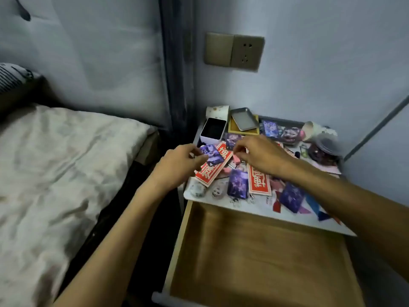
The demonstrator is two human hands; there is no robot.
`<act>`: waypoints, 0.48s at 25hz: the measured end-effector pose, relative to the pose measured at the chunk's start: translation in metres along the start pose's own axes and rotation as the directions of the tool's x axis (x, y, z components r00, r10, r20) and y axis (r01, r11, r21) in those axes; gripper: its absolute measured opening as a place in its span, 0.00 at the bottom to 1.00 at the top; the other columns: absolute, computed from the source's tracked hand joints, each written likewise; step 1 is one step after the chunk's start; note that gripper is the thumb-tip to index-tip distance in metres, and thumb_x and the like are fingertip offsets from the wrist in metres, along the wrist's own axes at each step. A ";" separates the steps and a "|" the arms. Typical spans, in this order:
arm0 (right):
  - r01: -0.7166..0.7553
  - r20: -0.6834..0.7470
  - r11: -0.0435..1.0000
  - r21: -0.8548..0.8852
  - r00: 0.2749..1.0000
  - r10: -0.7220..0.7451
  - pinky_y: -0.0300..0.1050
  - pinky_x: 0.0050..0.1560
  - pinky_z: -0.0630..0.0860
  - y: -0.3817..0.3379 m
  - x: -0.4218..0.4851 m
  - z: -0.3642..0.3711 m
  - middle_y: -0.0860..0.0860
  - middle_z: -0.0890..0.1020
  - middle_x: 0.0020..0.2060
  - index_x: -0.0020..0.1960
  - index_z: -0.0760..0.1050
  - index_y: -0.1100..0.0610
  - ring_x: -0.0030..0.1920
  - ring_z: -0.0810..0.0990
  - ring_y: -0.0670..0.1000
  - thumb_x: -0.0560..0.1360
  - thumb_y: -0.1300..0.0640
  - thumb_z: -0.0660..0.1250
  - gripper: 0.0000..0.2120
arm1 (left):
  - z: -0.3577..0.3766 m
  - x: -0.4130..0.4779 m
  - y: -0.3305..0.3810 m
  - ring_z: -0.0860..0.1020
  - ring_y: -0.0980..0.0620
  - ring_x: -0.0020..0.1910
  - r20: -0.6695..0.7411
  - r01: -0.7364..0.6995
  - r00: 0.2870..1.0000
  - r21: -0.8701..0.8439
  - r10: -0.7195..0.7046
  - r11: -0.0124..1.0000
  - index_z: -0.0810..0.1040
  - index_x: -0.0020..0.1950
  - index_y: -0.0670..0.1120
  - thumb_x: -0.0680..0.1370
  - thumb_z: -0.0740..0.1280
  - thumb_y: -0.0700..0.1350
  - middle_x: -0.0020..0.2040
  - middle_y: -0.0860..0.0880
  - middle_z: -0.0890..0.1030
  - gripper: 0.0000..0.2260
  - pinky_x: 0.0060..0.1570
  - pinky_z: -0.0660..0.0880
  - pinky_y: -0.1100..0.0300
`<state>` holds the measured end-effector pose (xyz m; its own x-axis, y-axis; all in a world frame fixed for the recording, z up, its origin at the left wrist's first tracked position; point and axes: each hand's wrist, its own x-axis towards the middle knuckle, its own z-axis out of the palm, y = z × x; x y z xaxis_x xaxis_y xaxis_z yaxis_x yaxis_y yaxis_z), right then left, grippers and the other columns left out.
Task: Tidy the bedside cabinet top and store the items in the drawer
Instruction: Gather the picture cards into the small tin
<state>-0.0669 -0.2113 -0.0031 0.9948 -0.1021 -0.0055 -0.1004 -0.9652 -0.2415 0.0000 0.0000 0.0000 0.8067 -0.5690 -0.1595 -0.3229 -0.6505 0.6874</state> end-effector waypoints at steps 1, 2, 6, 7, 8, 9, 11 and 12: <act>0.011 -0.050 1.000 -0.018 0.999 -0.012 0.46 0.48 0.78 0.007 0.022 0.009 0.51 0.82 0.52 0.55 0.80 0.54 0.48 0.80 0.49 0.79 0.54 0.66 0.08 | 0.004 0.013 -0.009 0.83 0.56 0.41 -0.016 0.026 1.000 -0.085 -0.027 0.996 0.79 0.55 0.51 0.79 0.65 0.56 0.45 0.52 0.84 0.11 0.48 0.81 0.51; 0.001 -0.093 0.999 -0.046 0.996 -0.005 0.47 0.48 0.77 0.012 0.042 0.014 0.52 0.81 0.53 0.56 0.79 0.54 0.49 0.80 0.51 0.78 0.54 0.66 0.09 | 0.006 0.025 -0.016 0.83 0.56 0.40 -0.042 0.056 0.997 -0.141 -0.062 0.988 0.79 0.53 0.51 0.78 0.65 0.56 0.43 0.52 0.84 0.10 0.48 0.81 0.50; -0.011 -0.079 0.991 -0.133 0.997 0.000 0.52 0.55 0.75 0.021 0.113 0.050 0.53 0.77 0.59 0.62 0.76 0.54 0.59 0.77 0.56 0.77 0.50 0.67 0.16 | 0.015 0.057 -0.035 0.83 0.53 0.38 -0.090 0.130 0.982 -0.316 -0.166 0.940 0.80 0.45 0.53 0.75 0.66 0.57 0.39 0.52 0.84 0.09 0.42 0.79 0.54; -0.008 -0.068 0.986 -0.165 0.998 -0.004 0.53 0.55 0.76 0.022 0.120 0.057 0.53 0.77 0.59 0.63 0.76 0.54 0.58 0.77 0.56 0.77 0.49 0.66 0.17 | 0.017 0.059 -0.037 0.82 0.54 0.37 -0.091 0.141 0.977 -0.395 -0.192 0.908 0.80 0.45 0.52 0.77 0.66 0.54 0.39 0.51 0.85 0.08 0.39 0.77 0.57; -0.004 -0.065 0.979 -0.201 0.998 -0.009 0.53 0.54 0.76 0.023 0.125 0.062 0.53 0.78 0.59 0.62 0.76 0.54 0.57 0.78 0.56 0.77 0.48 0.66 0.17 | 0.017 0.059 -0.036 0.82 0.55 0.35 -0.083 0.158 0.973 -0.449 -0.217 0.880 0.80 0.45 0.50 0.78 0.66 0.52 0.39 0.50 0.85 0.07 0.36 0.75 0.60; 0.003 -0.078 0.974 -0.226 0.997 -0.021 0.54 0.53 0.76 0.024 0.131 0.068 0.53 0.78 0.57 0.61 0.77 0.54 0.56 0.78 0.57 0.77 0.47 0.66 0.16 | 0.018 0.061 -0.038 0.81 0.55 0.35 -0.061 0.177 0.969 -0.497 -0.238 0.850 0.81 0.47 0.48 0.79 0.66 0.49 0.40 0.49 0.85 0.07 0.33 0.74 0.63; -0.010 -0.107 0.974 -0.226 0.994 -0.014 0.54 0.51 0.77 0.024 0.138 0.073 0.53 0.80 0.54 0.57 0.78 0.55 0.53 0.79 0.57 0.76 0.48 0.67 0.14 | 0.018 0.061 -0.037 0.80 0.53 0.36 -0.041 0.203 0.960 -0.579 -0.277 0.790 0.81 0.50 0.44 0.80 0.65 0.46 0.44 0.45 0.84 0.08 0.29 0.72 0.68; -0.018 -0.115 0.974 -0.224 0.993 -0.008 0.54 0.50 0.77 0.023 0.140 0.073 0.53 0.80 0.53 0.56 0.78 0.54 0.52 0.79 0.57 0.76 0.48 0.67 0.13 | 0.016 0.060 -0.034 0.80 0.52 0.37 -0.044 0.202 0.956 -0.617 -0.290 0.760 0.81 0.51 0.43 0.80 0.65 0.45 0.45 0.44 0.84 0.08 0.30 0.73 0.67</act>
<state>0.0710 -0.2305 -0.0801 0.9866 -0.1217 0.1084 -0.1205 -0.9926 -0.0174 0.0517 -0.0205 -0.0445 0.8865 -0.3335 -0.3208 0.2231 -0.2995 0.9277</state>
